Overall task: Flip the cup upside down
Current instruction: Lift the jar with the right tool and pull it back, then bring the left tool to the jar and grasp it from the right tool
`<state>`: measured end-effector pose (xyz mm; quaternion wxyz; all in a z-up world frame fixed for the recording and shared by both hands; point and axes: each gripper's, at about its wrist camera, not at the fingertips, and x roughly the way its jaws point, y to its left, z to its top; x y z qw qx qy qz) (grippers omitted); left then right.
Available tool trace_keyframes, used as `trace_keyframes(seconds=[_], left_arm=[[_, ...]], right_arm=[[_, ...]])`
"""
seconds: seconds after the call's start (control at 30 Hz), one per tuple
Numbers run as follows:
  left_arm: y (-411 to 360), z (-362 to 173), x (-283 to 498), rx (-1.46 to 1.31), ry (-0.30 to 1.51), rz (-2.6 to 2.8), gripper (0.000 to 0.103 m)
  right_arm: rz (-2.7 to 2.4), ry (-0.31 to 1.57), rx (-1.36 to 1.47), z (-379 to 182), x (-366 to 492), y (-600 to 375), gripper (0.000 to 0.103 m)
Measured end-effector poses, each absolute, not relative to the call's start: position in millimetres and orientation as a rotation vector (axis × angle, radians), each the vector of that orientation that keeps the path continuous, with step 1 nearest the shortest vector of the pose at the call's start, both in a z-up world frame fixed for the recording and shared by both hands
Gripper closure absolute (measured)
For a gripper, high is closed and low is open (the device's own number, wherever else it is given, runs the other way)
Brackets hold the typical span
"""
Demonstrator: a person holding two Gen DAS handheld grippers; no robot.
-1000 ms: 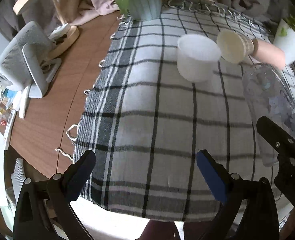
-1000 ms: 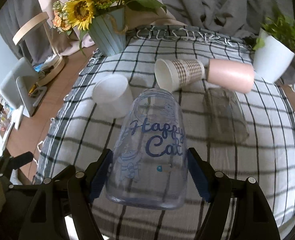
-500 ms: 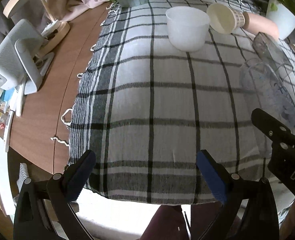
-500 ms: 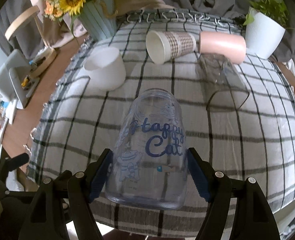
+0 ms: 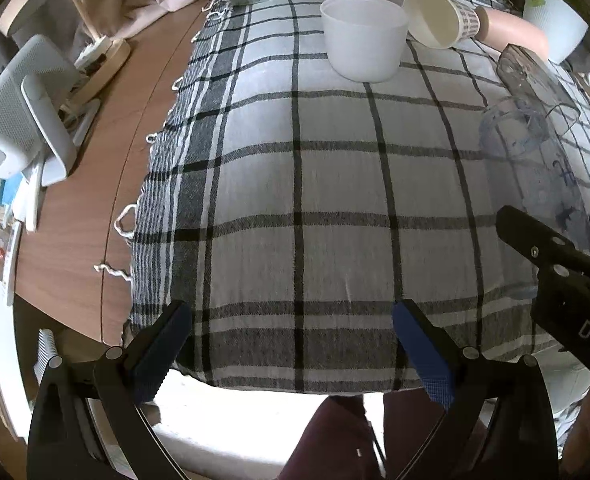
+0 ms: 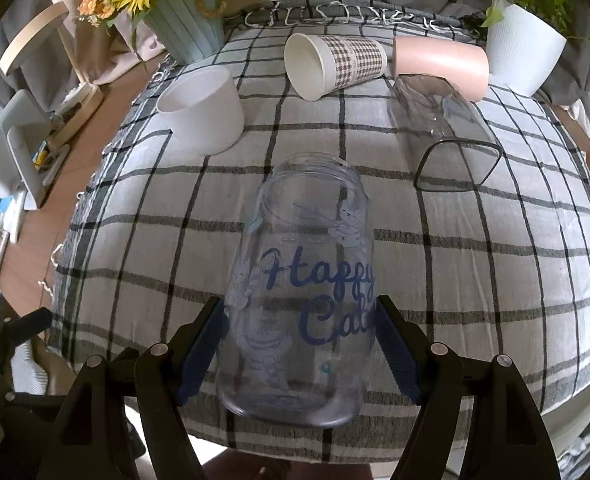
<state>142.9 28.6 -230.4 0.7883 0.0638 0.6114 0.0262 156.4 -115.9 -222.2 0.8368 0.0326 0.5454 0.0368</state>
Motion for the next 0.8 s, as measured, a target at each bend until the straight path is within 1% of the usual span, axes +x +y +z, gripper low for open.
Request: trace_keyframes(seconds=[0.1, 0.2, 0.3, 0.43, 0.6, 0.8], left_arm=[[28, -226, 141, 0.105, 1.317, 0.056, 0.0], [25, -219, 139, 0.103, 1.303, 0.062, 0.0], [16, -213, 134, 0.102, 1.3, 0.059, 0.0], [-13, -204, 123, 0.049, 1.291, -0.071, 0.0], [-48, -199, 108, 0.003, 1.277, -0.234, 0.0], [-80, -208, 94, 0.047, 1.357, -0.257, 0.0]], right_arm=[[0.095, 1.161, 0.095, -218, 155, -118, 0.028], [0.111, 1.132, 0.111, -200, 145, -124, 0.027], [0.123, 1.066, 0.109, -176, 133, -134, 0.022], [0.141, 0.995, 0.083, -151, 124, -151, 0.022], [0.146, 0.985, 0.127, -140, 124, -180, 0.022], [0.167, 0.957, 0.13, -132, 115, -201, 0.022]])
